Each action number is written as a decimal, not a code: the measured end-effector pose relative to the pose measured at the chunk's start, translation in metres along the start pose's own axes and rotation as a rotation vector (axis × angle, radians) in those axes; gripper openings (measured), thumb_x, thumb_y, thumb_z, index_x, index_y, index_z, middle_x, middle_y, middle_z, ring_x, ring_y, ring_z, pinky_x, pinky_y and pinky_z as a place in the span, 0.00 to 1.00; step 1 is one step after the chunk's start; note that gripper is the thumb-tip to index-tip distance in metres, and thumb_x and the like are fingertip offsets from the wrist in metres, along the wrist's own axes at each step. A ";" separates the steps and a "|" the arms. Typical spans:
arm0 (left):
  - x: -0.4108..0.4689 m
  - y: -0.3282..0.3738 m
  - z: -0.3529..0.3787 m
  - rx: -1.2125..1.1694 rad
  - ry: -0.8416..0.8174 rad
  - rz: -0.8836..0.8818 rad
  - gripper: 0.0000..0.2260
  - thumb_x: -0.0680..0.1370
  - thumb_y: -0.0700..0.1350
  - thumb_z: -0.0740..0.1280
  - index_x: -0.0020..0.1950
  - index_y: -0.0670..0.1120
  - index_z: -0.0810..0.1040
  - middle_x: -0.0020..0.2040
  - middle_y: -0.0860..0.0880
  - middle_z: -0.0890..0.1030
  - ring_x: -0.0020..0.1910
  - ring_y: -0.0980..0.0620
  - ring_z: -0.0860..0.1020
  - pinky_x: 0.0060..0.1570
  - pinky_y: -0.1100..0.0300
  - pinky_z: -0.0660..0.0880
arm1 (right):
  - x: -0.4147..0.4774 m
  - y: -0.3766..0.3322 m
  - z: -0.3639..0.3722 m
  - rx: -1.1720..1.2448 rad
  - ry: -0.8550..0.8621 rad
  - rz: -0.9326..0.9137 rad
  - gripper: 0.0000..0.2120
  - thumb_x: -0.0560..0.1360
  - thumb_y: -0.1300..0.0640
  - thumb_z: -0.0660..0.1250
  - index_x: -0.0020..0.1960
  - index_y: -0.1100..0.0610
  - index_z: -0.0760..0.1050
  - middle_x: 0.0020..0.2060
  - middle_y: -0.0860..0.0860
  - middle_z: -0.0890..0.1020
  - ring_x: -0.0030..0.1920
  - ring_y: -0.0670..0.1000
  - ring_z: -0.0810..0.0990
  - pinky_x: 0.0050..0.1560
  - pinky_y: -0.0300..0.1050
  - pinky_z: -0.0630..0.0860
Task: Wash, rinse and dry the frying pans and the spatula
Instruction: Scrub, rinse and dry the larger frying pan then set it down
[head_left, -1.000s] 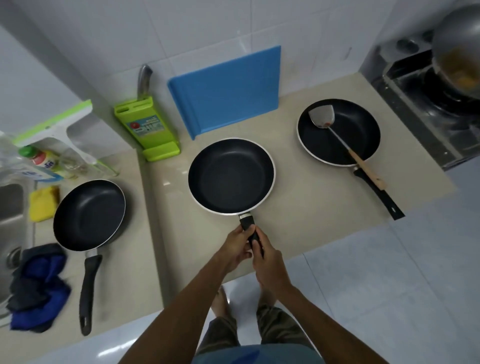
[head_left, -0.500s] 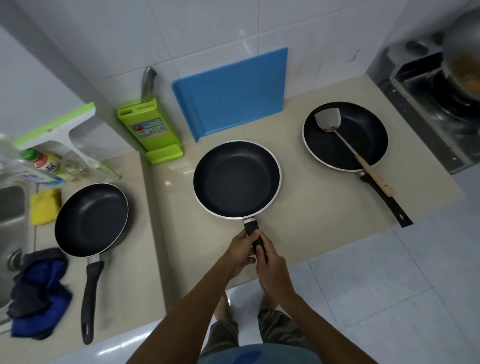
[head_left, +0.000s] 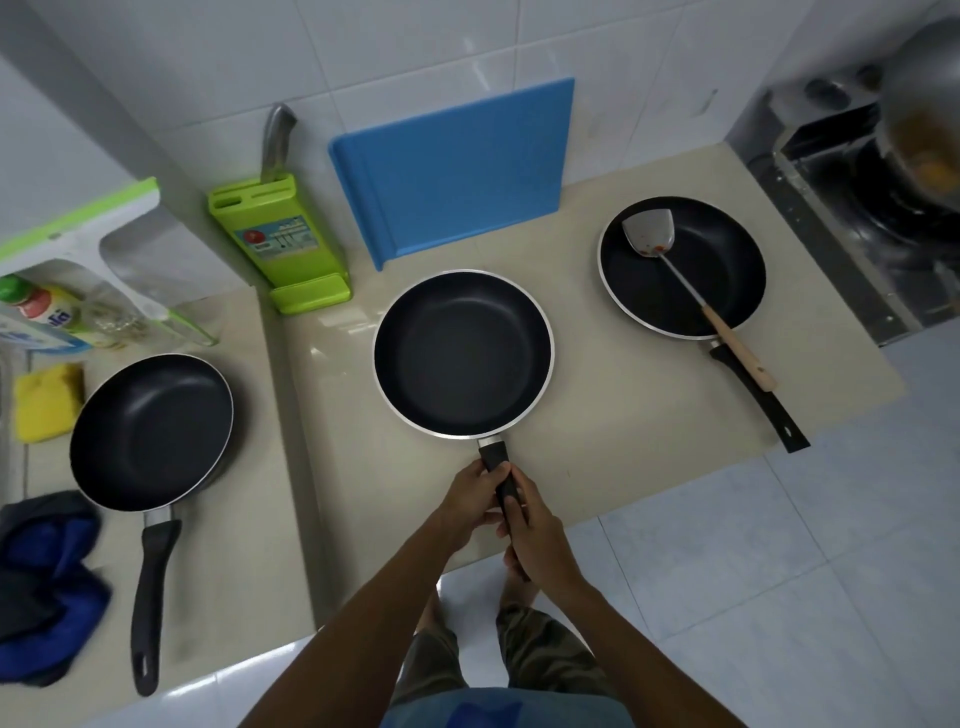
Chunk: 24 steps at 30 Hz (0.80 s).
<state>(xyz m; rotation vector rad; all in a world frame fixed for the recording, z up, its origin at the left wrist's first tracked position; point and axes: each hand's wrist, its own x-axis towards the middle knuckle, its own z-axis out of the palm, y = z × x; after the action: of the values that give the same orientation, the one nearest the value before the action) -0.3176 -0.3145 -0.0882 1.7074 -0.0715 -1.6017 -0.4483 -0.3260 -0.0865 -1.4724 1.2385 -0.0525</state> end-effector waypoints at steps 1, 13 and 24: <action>0.000 0.000 0.001 -0.002 0.001 0.000 0.11 0.85 0.50 0.62 0.63 0.47 0.76 0.55 0.46 0.84 0.54 0.46 0.83 0.42 0.58 0.80 | 0.000 0.001 0.000 0.000 -0.005 0.003 0.22 0.84 0.46 0.53 0.78 0.47 0.62 0.48 0.46 0.83 0.42 0.53 0.86 0.40 0.39 0.83; 0.002 -0.001 0.000 0.008 0.013 0.004 0.09 0.84 0.50 0.63 0.60 0.47 0.76 0.55 0.47 0.84 0.54 0.47 0.82 0.46 0.56 0.80 | 0.001 0.001 0.000 0.003 -0.047 0.023 0.21 0.85 0.48 0.54 0.77 0.46 0.61 0.44 0.48 0.83 0.35 0.54 0.85 0.37 0.46 0.85; 0.003 -0.002 0.002 0.072 0.040 0.009 0.09 0.85 0.51 0.62 0.62 0.48 0.74 0.57 0.46 0.82 0.57 0.45 0.81 0.50 0.54 0.81 | 0.003 0.003 0.001 -0.008 -0.043 0.044 0.20 0.84 0.47 0.55 0.76 0.45 0.62 0.44 0.48 0.84 0.32 0.52 0.84 0.35 0.47 0.85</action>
<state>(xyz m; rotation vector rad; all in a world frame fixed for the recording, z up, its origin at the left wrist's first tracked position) -0.3196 -0.3159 -0.0916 1.7914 -0.1186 -1.5743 -0.4484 -0.3270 -0.0911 -1.4460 1.2367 0.0135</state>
